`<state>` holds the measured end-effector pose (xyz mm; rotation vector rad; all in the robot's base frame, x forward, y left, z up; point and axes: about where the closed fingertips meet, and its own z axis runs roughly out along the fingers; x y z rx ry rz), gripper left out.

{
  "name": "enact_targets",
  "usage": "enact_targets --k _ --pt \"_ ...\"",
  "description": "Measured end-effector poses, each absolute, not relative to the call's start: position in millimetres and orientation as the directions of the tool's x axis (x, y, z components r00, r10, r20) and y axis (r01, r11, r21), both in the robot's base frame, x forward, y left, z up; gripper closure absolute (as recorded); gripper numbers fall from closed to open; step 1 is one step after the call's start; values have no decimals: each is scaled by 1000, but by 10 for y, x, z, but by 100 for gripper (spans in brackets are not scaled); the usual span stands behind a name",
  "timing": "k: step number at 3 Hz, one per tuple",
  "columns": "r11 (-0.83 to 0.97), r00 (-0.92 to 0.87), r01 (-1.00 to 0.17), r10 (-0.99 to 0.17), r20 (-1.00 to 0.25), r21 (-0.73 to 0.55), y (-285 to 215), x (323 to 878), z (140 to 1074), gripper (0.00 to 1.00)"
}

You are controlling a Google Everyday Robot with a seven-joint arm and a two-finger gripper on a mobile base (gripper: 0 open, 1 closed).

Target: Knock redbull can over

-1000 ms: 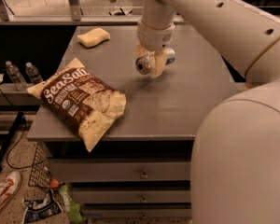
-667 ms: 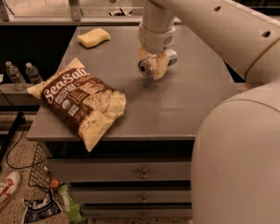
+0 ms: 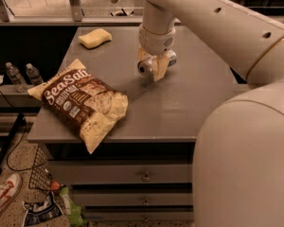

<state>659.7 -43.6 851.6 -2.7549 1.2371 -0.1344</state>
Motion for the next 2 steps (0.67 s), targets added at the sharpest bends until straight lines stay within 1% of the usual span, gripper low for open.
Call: enact_targets --k 1,2 --pt "-659 663 -737 -748 33 -149 -422 6615 8497 4" --pt "-659 663 -736 -748 33 -151 -414 6626 8485 0"
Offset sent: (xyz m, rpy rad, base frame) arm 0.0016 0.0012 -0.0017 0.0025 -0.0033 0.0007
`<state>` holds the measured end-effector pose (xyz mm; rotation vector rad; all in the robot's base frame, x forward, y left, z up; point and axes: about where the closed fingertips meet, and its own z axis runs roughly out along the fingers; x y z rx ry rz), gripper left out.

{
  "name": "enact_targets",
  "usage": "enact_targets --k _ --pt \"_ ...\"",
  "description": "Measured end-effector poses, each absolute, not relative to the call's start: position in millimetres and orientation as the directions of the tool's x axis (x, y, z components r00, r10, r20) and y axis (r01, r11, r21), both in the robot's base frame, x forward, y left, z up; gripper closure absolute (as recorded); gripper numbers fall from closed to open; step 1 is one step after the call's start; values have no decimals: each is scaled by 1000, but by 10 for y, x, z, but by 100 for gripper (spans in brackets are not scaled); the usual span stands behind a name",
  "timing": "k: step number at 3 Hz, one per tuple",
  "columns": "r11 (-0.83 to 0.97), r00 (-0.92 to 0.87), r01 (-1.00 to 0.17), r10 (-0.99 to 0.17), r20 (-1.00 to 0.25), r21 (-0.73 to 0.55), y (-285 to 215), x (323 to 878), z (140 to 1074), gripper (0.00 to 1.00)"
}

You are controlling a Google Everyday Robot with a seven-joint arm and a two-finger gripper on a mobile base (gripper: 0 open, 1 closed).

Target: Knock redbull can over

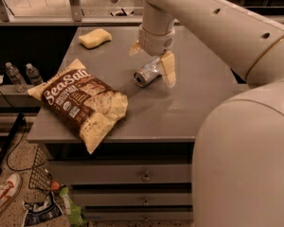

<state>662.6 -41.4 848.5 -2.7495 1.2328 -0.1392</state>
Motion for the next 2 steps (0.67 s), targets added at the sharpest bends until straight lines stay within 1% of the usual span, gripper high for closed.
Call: enact_targets --k 1,2 --pt "-655 660 -738 -751 29 -159 -428 6624 8488 0" --pt "-593 621 -762 -783 -33 -258 -632 6594 8546 0"
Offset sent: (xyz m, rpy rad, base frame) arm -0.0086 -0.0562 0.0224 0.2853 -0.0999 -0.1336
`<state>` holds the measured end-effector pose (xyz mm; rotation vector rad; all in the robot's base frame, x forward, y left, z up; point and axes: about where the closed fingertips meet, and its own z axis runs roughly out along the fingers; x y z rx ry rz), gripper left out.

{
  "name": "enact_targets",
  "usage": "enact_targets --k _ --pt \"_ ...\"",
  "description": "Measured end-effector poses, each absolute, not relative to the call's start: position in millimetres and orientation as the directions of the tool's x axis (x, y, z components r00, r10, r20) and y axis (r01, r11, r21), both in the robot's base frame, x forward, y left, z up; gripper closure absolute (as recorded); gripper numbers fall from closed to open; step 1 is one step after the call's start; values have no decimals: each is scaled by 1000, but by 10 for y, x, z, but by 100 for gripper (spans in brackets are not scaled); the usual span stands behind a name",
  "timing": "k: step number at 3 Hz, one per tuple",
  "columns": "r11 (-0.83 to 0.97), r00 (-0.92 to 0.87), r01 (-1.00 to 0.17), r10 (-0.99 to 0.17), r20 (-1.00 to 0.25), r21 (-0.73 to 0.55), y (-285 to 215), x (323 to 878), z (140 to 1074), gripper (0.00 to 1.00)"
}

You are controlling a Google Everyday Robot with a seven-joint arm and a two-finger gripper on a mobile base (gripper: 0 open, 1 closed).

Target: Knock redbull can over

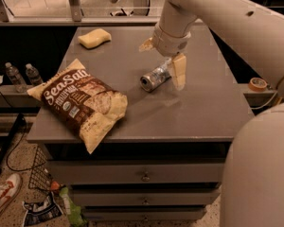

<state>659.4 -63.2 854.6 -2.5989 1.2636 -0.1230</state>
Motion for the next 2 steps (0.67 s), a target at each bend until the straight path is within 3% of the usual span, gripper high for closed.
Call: enact_targets --k 1,2 --pt "-467 537 -805 -835 -116 -367 -1031 6495 8634 0" --pt "-445 519 -813 -846 -122 -375 -1148 6488 8629 0"
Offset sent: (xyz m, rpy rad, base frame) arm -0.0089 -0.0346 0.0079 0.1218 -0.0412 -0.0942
